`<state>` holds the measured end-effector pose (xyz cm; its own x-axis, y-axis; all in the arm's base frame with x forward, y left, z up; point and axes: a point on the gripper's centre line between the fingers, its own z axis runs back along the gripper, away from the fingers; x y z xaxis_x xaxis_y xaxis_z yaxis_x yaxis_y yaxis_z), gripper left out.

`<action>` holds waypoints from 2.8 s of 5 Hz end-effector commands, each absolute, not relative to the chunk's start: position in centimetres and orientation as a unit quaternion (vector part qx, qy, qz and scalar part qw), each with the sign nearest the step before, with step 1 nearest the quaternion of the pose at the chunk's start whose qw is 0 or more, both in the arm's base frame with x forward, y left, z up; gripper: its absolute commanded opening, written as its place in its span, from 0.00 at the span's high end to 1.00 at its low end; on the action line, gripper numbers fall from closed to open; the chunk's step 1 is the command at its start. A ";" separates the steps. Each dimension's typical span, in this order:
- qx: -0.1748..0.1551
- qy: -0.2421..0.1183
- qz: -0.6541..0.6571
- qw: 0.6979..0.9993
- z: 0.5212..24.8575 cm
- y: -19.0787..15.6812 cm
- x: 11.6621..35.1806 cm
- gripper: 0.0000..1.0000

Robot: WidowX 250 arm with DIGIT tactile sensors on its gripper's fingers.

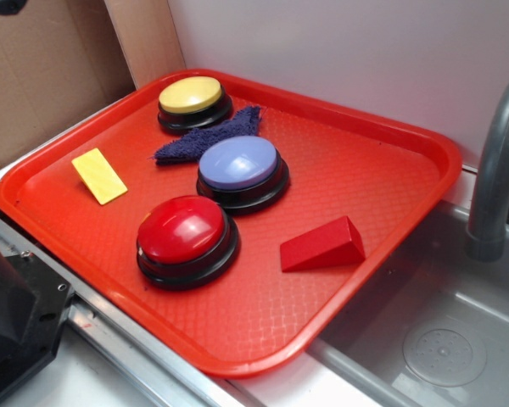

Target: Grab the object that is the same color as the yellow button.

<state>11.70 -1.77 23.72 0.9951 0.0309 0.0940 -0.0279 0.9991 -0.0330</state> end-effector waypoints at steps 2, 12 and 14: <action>-0.013 -0.048 0.097 0.994 22.5 -0.8 12.8 0.00; 0.045 -0.135 0.661 0.737 1.8 11.2 17.8 0.00; 0.055 -0.147 0.662 0.733 1.2 11.8 18.1 1.00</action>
